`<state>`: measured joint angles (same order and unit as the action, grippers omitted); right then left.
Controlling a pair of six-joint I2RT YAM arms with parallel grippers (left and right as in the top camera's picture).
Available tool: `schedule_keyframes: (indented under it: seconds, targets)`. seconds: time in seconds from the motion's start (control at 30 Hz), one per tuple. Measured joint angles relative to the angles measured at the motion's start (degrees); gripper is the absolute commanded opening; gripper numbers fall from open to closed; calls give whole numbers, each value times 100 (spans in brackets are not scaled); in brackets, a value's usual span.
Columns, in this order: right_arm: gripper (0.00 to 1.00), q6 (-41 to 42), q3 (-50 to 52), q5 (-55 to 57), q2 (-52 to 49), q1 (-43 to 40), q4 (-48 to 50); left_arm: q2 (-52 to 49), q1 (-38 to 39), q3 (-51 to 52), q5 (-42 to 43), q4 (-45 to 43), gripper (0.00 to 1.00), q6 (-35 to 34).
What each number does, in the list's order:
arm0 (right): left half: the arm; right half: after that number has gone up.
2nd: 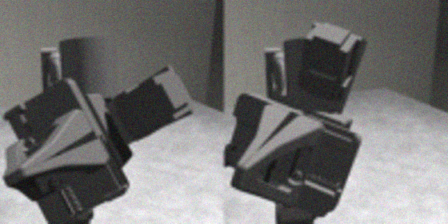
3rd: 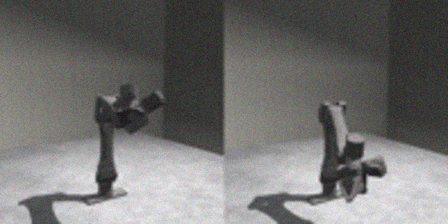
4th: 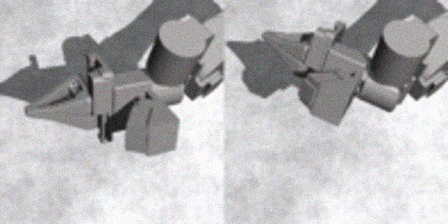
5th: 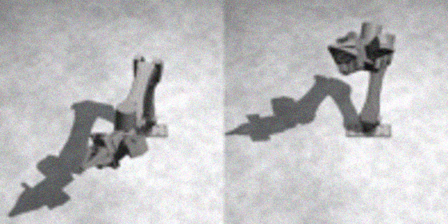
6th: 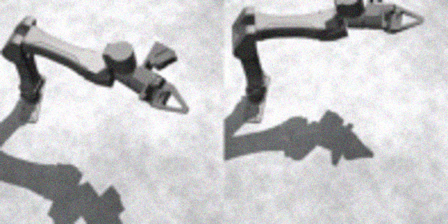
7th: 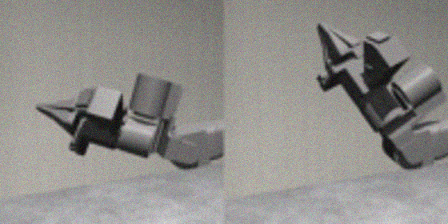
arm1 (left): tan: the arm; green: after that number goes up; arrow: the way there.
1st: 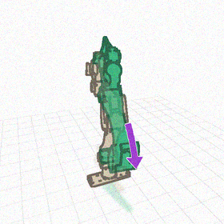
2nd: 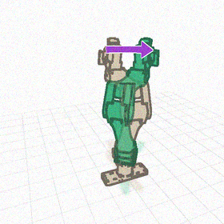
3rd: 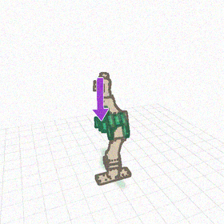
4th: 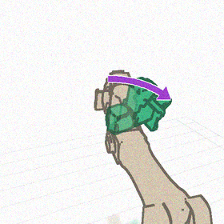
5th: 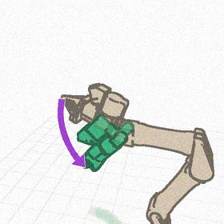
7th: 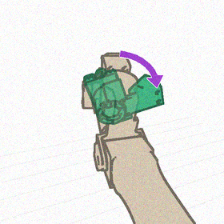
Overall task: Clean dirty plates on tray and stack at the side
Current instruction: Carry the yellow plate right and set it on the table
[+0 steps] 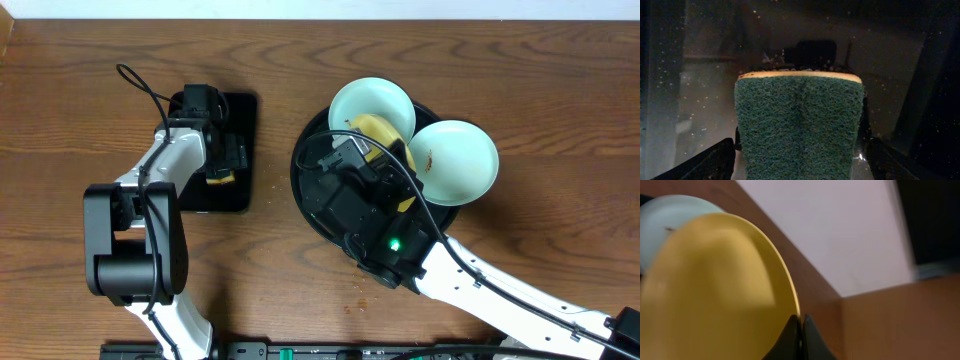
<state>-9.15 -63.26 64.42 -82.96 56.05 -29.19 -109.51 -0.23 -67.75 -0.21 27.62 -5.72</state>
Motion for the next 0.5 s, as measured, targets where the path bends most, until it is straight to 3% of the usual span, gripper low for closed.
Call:
schedule_keyframes:
  seconds: [0.1,0.23,0.5]
  targets:
    - [1,229,0,-1078,-2,-210,-79,0,2,0,0,0,84,0]
    - [1,608,2,-2903,-4,-1113,-146,0,0,0,0,-2,84,0]
    - [1,955,2,-5834,0,-3853,-170,0,0,0,0,2,84,0]
